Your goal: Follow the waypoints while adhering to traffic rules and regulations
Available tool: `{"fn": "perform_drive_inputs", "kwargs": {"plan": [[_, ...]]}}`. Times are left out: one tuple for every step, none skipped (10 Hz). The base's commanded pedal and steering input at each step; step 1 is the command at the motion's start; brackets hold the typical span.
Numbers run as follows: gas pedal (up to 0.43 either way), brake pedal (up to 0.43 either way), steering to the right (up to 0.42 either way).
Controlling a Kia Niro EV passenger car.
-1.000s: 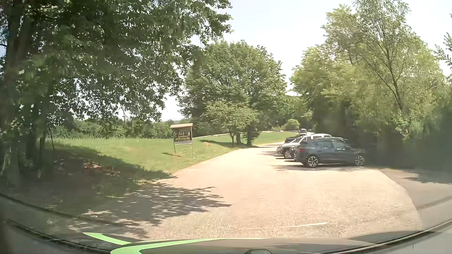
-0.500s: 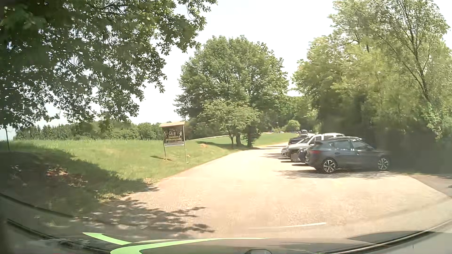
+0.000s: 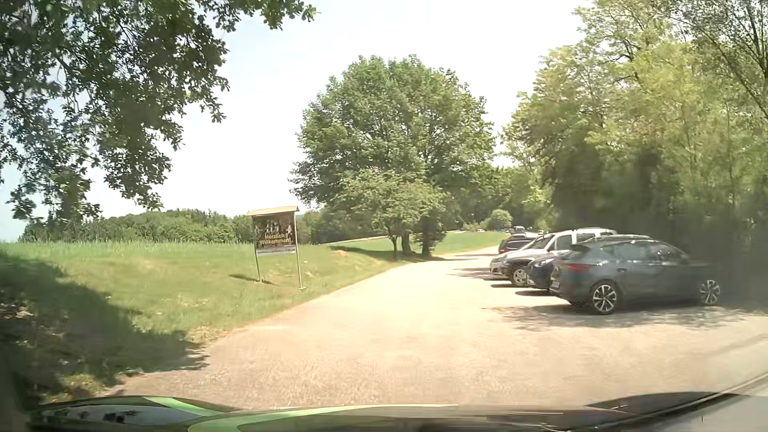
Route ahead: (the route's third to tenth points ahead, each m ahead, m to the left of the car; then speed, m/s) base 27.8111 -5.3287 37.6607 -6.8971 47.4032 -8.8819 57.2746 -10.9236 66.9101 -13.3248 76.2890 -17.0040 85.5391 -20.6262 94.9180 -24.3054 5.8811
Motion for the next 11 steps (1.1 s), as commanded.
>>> {"fn": "perform_drive_inputs", "kwargs": {"plan": [[0.0,0.0,-0.006],[0.0,0.0,-0.006],[0.0,0.0,-0.004],[0.0,0.0,-0.003],[0.0,0.0,-0.002],[0.0,0.0,0.0],[0.0,0.0,0.002],[0.0,0.0,0.009],[0.0,0.0,0.013],[0.0,0.0,0.015],[0.0,0.0,0.014]]}}
